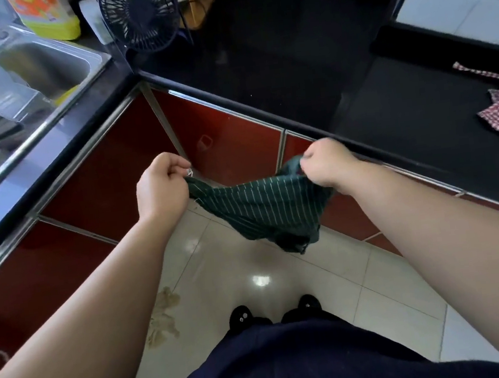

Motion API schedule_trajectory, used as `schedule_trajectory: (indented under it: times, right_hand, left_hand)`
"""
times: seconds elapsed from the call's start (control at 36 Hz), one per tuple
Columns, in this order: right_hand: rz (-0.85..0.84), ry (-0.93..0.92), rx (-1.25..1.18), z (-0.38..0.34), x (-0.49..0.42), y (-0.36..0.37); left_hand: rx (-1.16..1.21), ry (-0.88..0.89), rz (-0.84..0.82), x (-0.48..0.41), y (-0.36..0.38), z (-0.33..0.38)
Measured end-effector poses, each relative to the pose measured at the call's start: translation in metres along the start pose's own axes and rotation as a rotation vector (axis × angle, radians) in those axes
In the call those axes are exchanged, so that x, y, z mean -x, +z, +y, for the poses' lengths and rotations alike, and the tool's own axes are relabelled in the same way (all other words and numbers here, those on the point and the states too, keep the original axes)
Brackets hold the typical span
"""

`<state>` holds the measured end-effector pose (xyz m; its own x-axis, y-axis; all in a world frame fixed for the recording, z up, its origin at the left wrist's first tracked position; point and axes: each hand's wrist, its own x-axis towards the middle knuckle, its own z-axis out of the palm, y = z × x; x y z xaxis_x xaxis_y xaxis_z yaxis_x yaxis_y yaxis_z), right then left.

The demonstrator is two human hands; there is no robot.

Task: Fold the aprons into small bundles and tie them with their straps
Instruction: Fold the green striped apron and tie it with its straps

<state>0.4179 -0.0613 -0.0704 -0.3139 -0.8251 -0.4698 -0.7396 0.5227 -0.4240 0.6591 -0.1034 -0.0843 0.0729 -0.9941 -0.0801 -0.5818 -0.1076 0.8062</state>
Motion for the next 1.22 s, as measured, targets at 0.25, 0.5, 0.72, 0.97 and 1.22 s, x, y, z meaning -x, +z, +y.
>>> schedule_trajectory:
  times: [0.25, 0.5, 0.72, 0.97, 1.22]
  right_hand:
    - [-0.206, 0.026, -1.265, 0.002, 0.017, -0.013]
    - [-0.073, -0.249, -0.347, 0.006, 0.019, -0.026]
    - [0.297, -0.460, 0.210, 0.012, 0.022, -0.020]
    - [0.129, -0.291, -0.817, -0.012, 0.038, -0.031]
    - [-0.215, -0.350, -0.573, -0.026, 0.054, -0.046]
  left_hand:
    - [0.778, -0.613, -0.408, 0.000, 0.000, 0.001]
    - [-0.203, -0.298, -1.181, 0.002, -0.015, 0.021]
    - [-0.478, 0.013, -0.240, -0.008, -0.008, 0.037]
    - [-0.167, -0.015, -0.599, 0.016, -0.002, 0.046]
    - [-0.459, 0.317, -0.636, 0.029, 0.017, 0.051]
